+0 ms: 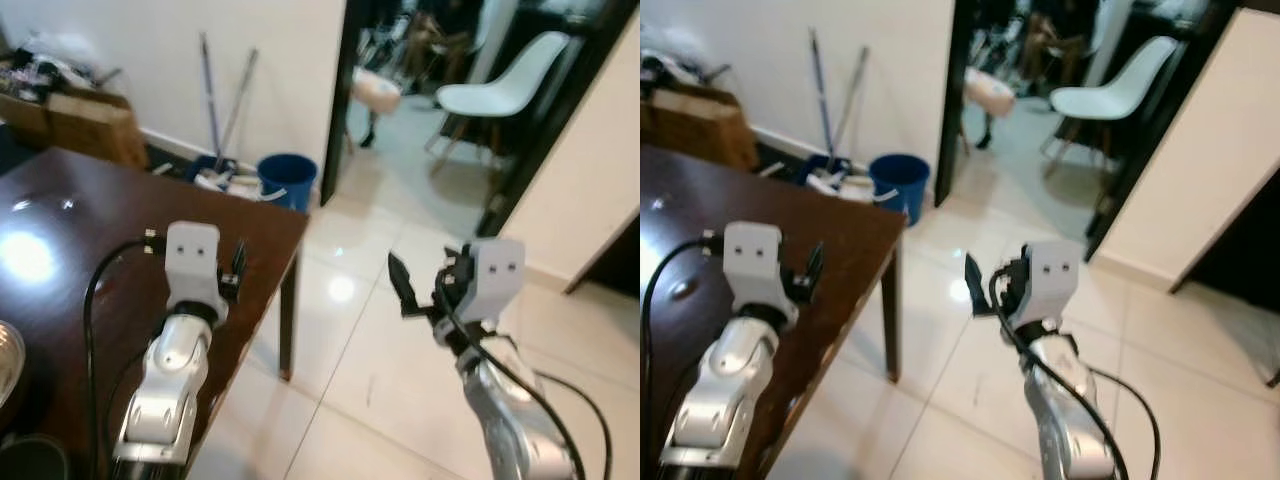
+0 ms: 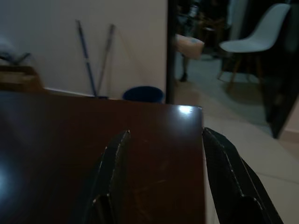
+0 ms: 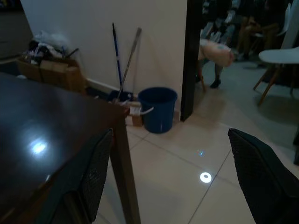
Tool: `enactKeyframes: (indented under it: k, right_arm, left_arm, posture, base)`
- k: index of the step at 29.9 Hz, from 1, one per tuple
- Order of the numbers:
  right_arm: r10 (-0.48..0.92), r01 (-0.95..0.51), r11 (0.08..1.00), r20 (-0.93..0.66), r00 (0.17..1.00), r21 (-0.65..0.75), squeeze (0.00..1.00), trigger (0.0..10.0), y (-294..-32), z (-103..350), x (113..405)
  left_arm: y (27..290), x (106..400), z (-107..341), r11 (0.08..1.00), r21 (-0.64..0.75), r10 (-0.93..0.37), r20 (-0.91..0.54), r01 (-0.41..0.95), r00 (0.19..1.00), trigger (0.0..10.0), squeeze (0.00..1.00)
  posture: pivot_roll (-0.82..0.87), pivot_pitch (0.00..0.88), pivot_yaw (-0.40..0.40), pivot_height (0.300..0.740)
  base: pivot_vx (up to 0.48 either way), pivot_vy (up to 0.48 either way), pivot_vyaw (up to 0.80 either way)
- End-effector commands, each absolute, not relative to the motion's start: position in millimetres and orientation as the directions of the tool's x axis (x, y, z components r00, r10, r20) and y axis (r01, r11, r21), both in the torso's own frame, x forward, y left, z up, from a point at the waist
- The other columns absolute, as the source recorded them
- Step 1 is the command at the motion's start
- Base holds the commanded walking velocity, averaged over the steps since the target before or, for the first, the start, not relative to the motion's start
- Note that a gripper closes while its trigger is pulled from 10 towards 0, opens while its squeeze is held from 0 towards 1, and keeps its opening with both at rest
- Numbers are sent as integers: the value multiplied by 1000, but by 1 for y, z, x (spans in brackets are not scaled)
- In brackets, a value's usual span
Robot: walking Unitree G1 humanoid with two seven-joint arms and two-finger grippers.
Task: Setting the table
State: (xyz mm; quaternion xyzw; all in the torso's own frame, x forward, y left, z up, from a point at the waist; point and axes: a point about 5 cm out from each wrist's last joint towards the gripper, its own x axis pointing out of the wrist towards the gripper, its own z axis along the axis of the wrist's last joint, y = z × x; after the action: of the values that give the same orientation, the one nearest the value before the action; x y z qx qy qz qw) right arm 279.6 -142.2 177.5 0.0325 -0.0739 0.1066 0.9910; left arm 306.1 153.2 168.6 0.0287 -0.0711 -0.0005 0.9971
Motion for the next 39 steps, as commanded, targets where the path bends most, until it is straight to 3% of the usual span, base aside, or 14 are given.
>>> enactKeyframes:
  k: [1, 39]
  right_arm:
    - [206, -216, 975, 143, 968, 59, 0, 10000, -142, 175, 280]
    - [213, -221, 974, 137, 967, 43, 0, 10000, -143, 173, 279]
  left_arm:
    - [153, 306, 165, 998, 59, -4, 125, -3, 992, 10000, 0]
    - [147, 304, 154, 996, -42, -71, 76, 74, 995, 10000, 0]
  posture:
    - [-101, 0, 39, 740]
    - [-95, 0, 43, 740]
  base:
    - [0, 0, -800]
    - [0, 0, -779]
